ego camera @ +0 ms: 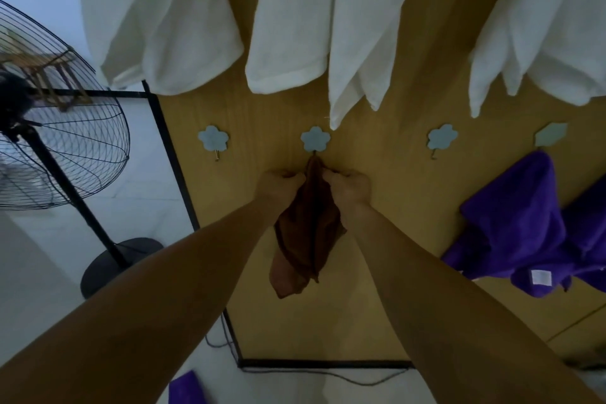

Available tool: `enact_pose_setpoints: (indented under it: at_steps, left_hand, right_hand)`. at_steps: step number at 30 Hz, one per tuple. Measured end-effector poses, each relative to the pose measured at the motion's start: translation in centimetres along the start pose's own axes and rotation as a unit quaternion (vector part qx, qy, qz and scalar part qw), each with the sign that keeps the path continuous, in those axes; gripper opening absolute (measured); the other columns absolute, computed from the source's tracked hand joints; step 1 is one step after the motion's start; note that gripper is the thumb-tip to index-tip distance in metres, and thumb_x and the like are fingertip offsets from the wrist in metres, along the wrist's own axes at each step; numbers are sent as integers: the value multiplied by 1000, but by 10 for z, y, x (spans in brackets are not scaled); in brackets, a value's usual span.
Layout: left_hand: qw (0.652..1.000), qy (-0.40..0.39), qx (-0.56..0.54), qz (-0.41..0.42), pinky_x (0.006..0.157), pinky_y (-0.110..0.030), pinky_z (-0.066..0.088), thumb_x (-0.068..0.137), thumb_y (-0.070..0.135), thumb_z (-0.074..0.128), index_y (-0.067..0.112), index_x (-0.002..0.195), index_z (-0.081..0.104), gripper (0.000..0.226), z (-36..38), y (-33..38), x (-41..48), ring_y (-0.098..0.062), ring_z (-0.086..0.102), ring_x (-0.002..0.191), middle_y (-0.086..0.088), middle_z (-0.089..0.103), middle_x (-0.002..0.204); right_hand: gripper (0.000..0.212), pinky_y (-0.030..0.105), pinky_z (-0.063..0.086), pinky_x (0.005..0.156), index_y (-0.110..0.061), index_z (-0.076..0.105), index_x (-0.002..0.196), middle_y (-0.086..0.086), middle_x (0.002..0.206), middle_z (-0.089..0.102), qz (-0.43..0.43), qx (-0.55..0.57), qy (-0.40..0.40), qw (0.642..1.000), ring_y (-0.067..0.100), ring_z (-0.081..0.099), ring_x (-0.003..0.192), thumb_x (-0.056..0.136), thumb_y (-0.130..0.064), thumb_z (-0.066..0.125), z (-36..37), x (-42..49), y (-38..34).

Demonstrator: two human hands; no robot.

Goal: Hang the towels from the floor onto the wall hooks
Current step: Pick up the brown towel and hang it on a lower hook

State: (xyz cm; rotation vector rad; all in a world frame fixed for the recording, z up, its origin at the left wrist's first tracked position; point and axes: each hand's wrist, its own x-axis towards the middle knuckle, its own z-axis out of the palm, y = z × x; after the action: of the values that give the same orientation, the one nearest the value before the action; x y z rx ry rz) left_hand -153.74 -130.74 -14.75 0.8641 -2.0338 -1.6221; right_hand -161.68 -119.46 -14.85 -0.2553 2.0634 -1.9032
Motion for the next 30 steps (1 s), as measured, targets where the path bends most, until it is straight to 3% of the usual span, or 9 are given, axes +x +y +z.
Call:
enact_pose_setpoints:
  at_steps: [3,5,8,10,14,17,21,25,30]
  left_hand:
    - [979,68,184,58,78,-32,44,85,40,62,15,94,66,27,2,-8,-8,-20,57,91,0,65,93]
    - [912,159,359,117,90,-42,36,83,42,57,19,108,59,33,6,-18,-20,-25,50,104,-2,59,107]
    - [843,193,447,229,89,-42,36,87,33,53,15,109,57,29,7,-30,-32,-31,49,104,-8,57,109]
    - [874,113,391,264,80,-34,40,94,25,47,12,110,60,24,5,-37,-30,-29,56,98,-9,62,106]
    - [973,-24,163,163,63,-6,39,99,40,35,22,118,60,35,4,-47,-35,-6,60,85,9,63,99]
    - [972,-68,177,140,66,-4,36,97,42,43,24,135,47,43,8,-60,-37,-8,56,96,10,60,110]
    - [958,-94,239,129,83,-22,37,95,23,51,13,142,37,50,3,-77,-32,-27,56,115,-9,57,130]
    - [974,-127,181,57,85,-28,43,83,33,62,18,144,31,70,-5,-81,-42,-23,56,112,-5,55,130]
    - [973,-143,181,6,73,-16,43,59,53,71,22,144,28,100,-15,-88,-66,-12,52,103,-2,50,136]
  right_hand:
    - [30,35,57,79,-11,68,87,4,86,68,-20,-108,22,994,23,66,85,84,-41,68,-5,-5,6]
    - [24,37,55,80,-16,65,94,3,94,68,-47,-218,58,973,24,64,91,87,-39,62,-10,-10,13]
    - [23,42,42,93,-25,63,110,2,117,59,-118,-370,104,916,27,51,109,90,-33,54,-15,-18,25]
    - [25,42,39,94,-24,64,110,2,117,60,-190,-389,101,896,26,52,109,95,-34,48,-17,-24,32]
    - [57,38,51,84,-18,61,110,2,103,69,-192,-249,-64,947,20,64,95,94,-65,31,-17,-42,50]
    - [51,42,50,90,-11,53,121,8,114,65,-169,-282,-103,939,26,62,104,97,-54,41,-18,-40,66]
    - [43,38,49,87,-14,46,131,7,119,63,-135,-279,-106,945,27,61,107,97,-40,49,-24,-37,80]
    - [59,41,53,80,-21,45,131,3,112,66,-107,-252,-124,954,24,64,99,80,-36,69,-34,-40,89]
    - [82,44,55,77,-15,43,128,8,115,62,-62,-236,-100,965,29,64,102,60,-39,83,-42,-53,109]
